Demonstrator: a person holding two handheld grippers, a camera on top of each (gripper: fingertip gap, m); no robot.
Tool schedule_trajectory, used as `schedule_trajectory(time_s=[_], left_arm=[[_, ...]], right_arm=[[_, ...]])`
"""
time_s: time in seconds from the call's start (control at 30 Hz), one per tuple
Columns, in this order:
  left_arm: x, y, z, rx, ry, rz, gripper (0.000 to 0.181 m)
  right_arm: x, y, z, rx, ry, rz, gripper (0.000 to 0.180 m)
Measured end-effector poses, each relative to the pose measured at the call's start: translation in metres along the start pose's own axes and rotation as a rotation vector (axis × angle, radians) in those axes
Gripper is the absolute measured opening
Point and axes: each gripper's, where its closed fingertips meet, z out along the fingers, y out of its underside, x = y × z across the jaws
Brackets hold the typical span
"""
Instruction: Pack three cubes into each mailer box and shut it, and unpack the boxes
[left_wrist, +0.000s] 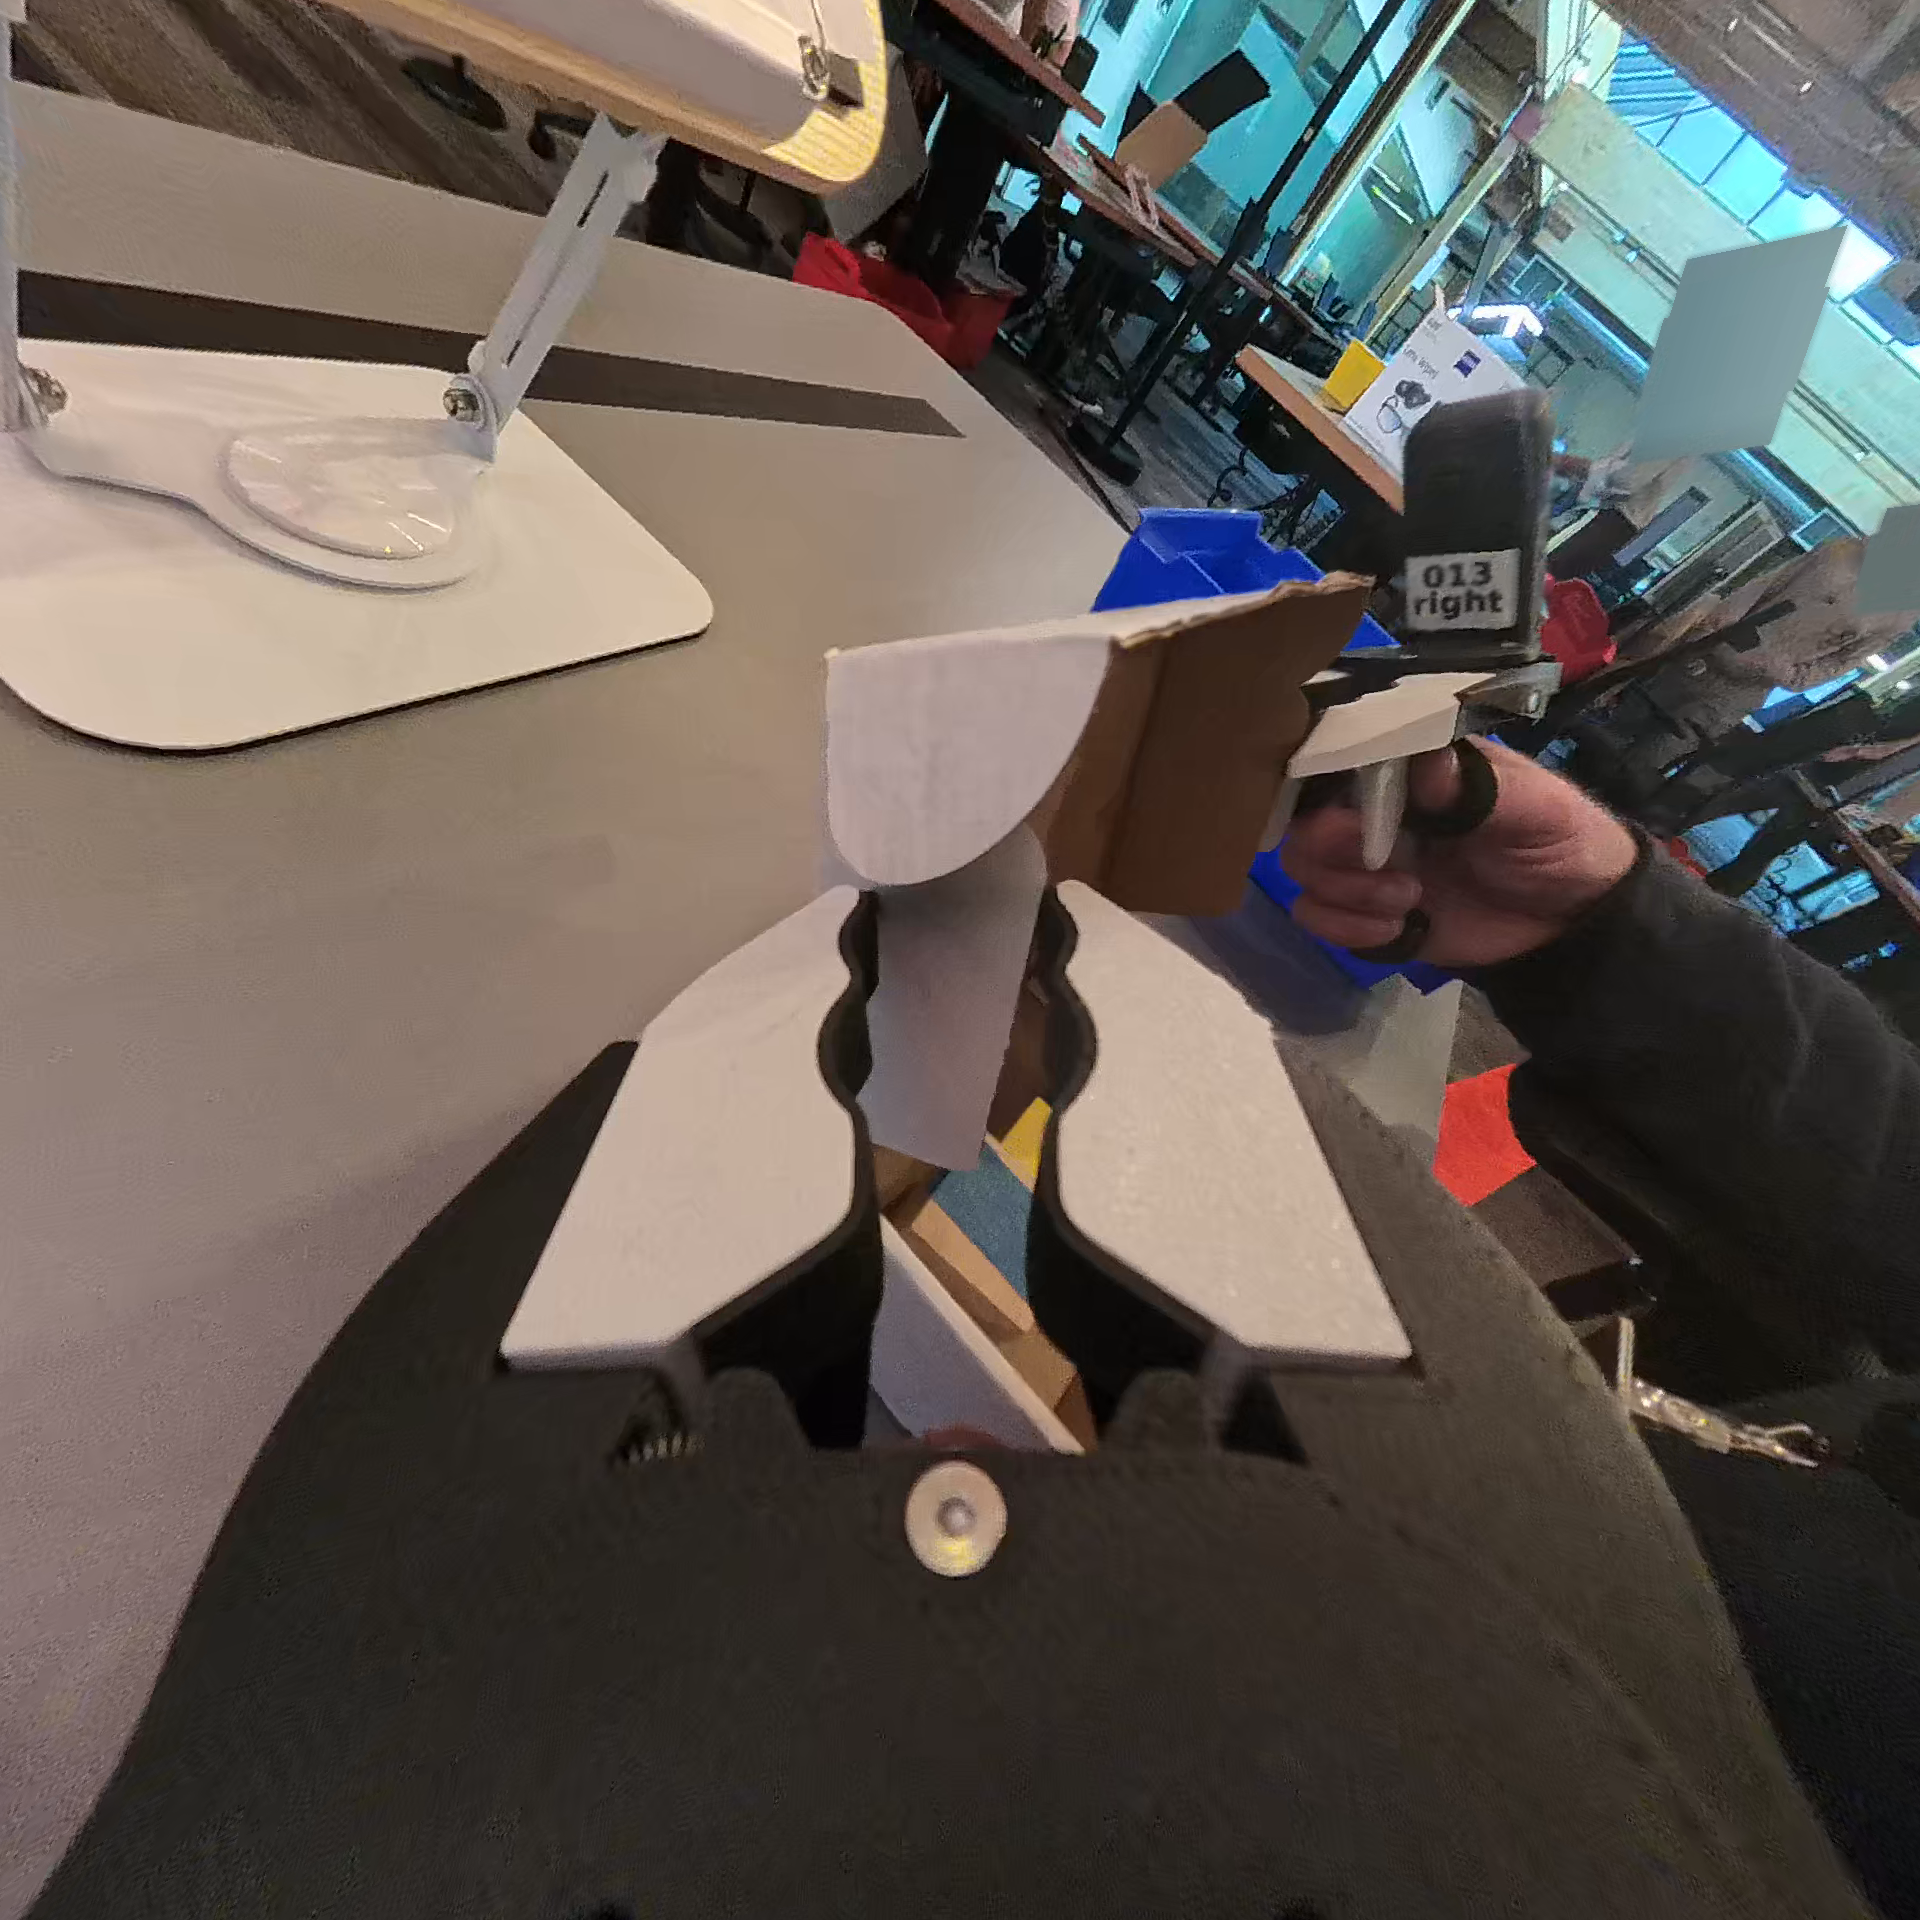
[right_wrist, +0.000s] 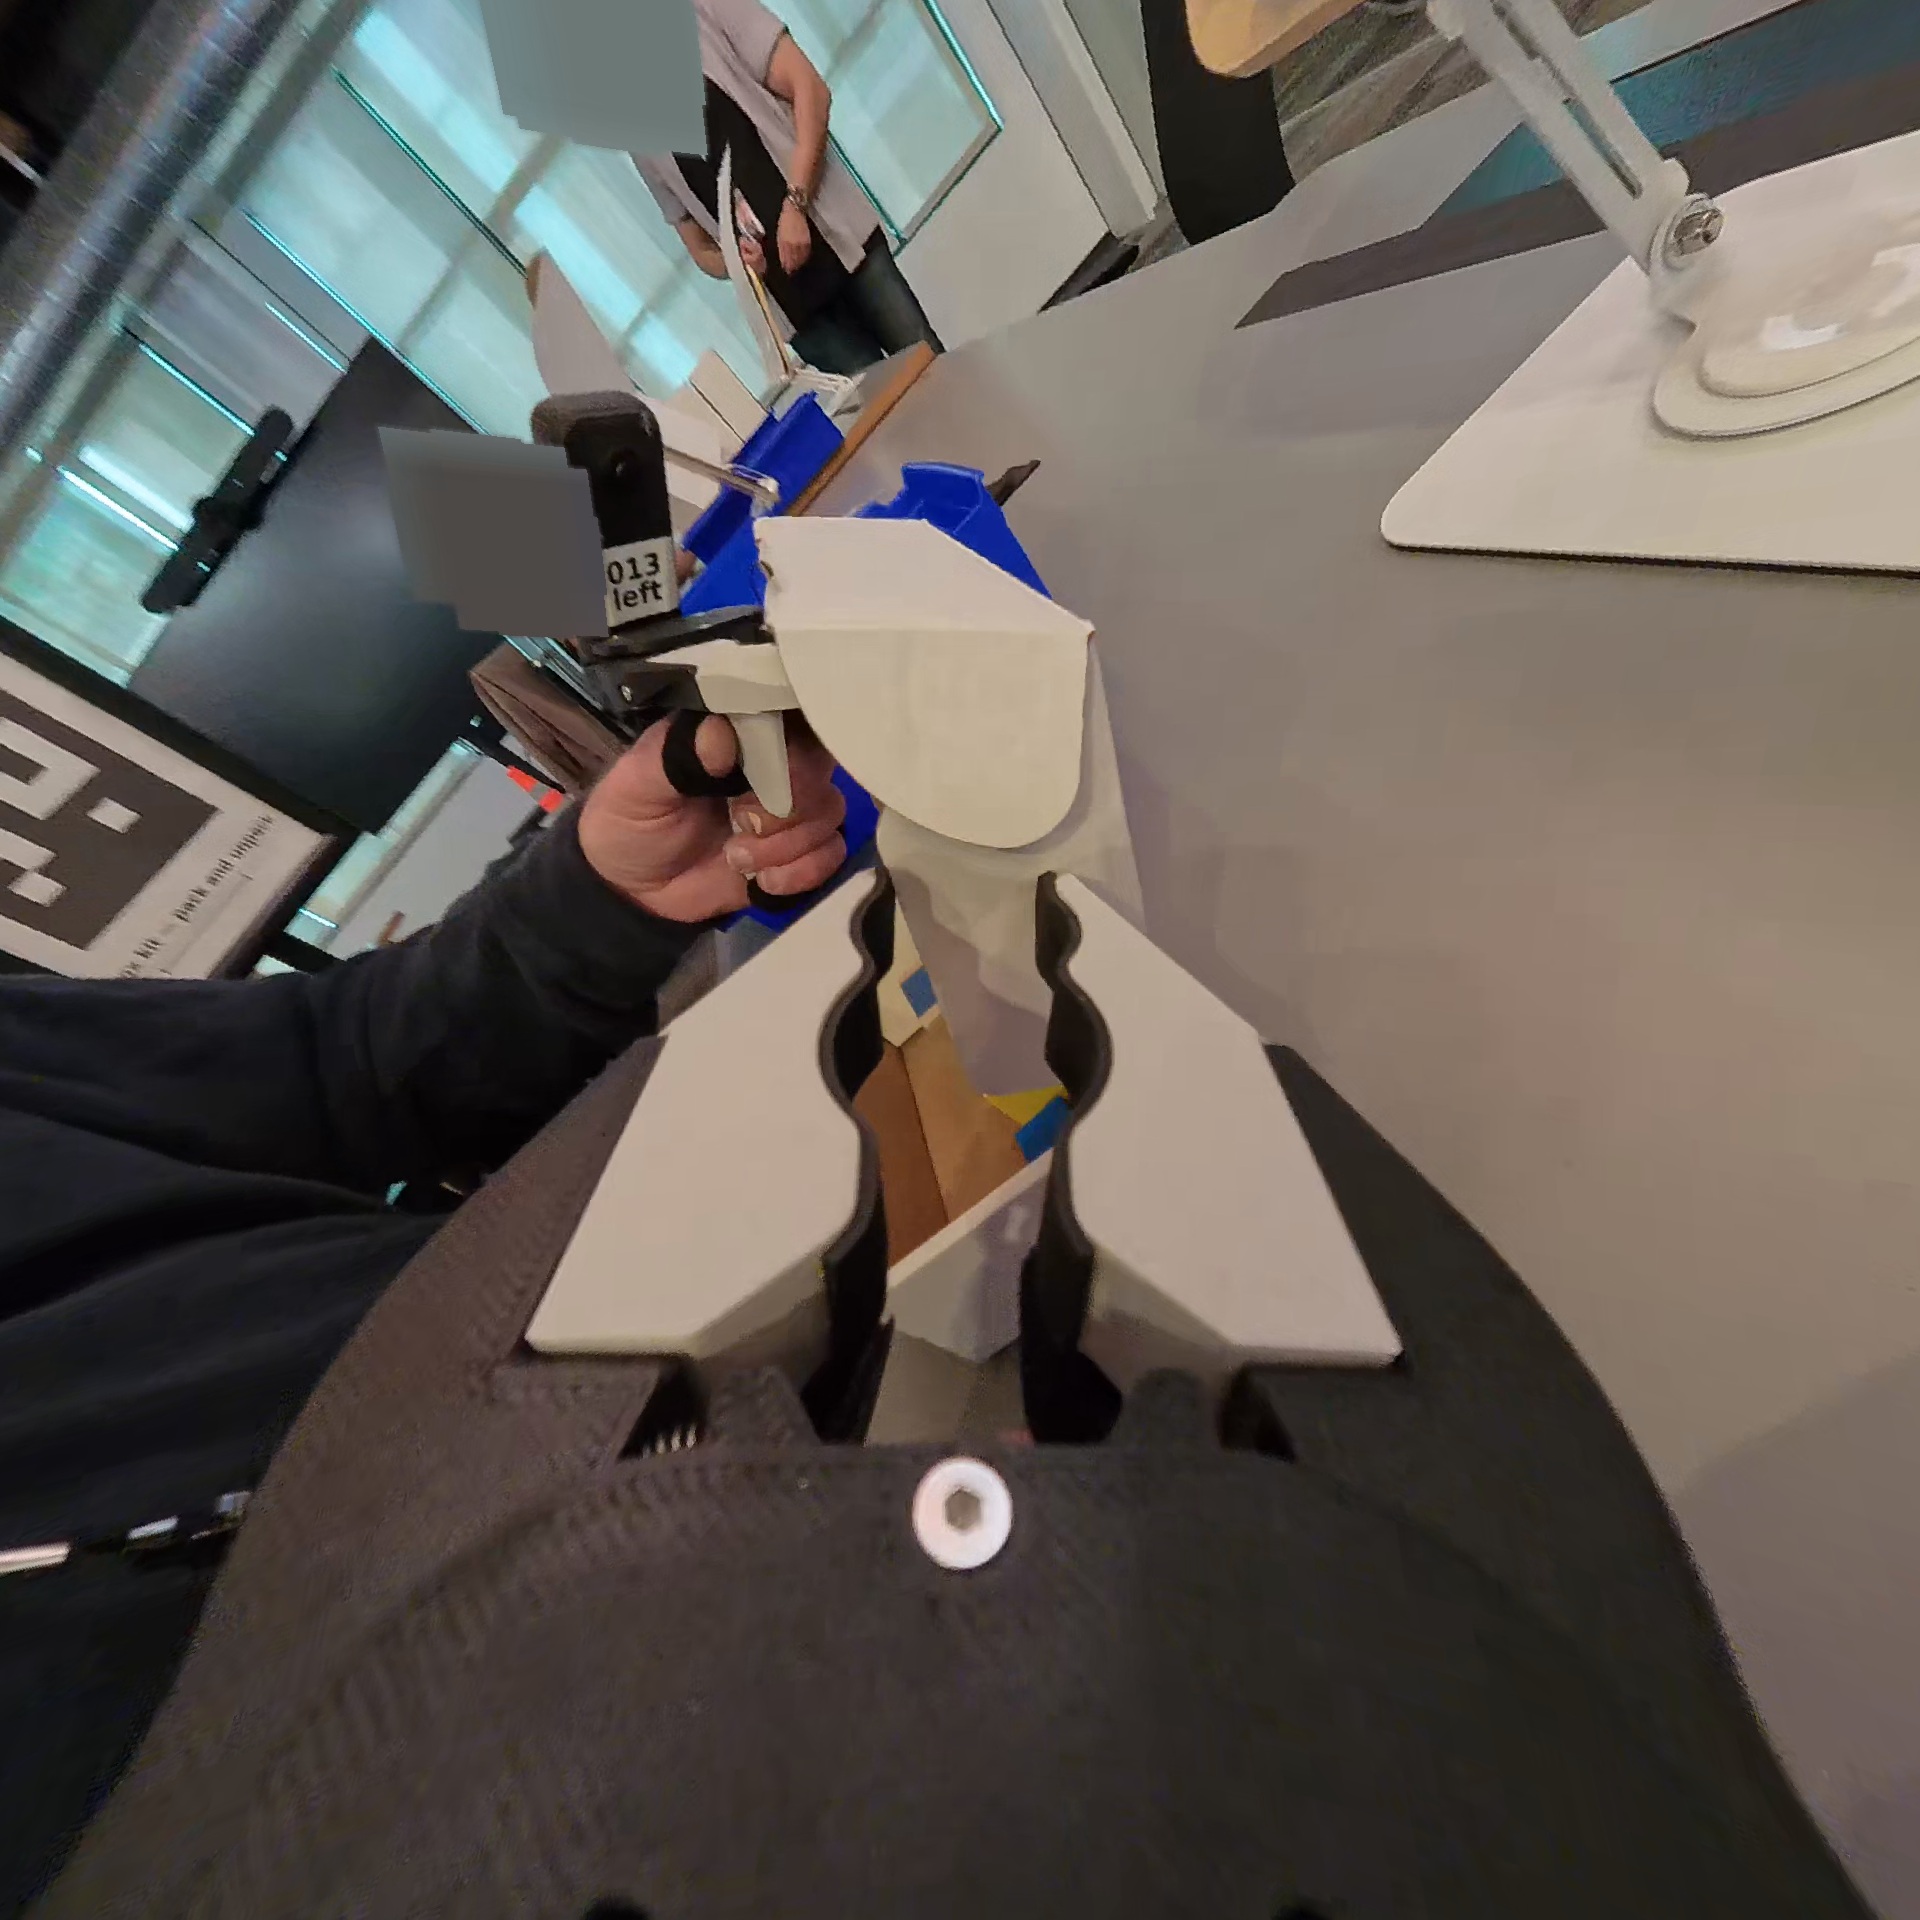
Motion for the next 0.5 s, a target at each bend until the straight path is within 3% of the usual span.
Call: schedule_trajectory(time_s=[0.37, 0.4, 0.5], left_arm=[[0.032, 0.047, -0.021, -0.119, -0.045, 0.237, 0.03], [0.035, 0.052, -0.022, -0.127, -0.049, 0.259, 0.03], [0.04, 0.071, -0.021, -0.205, -0.064, 0.302, 0.029]], right_arm=[[-0.023, 0.05, 0.001, -0.155, 0.075, -0.127, 0.021], [-0.021, 0.057, 0.001, -0.183, 0.089, -0.137, 0.008], [-0.017, 0.072, 0.004, -0.265, 0.134, -0.177, 0.002]])
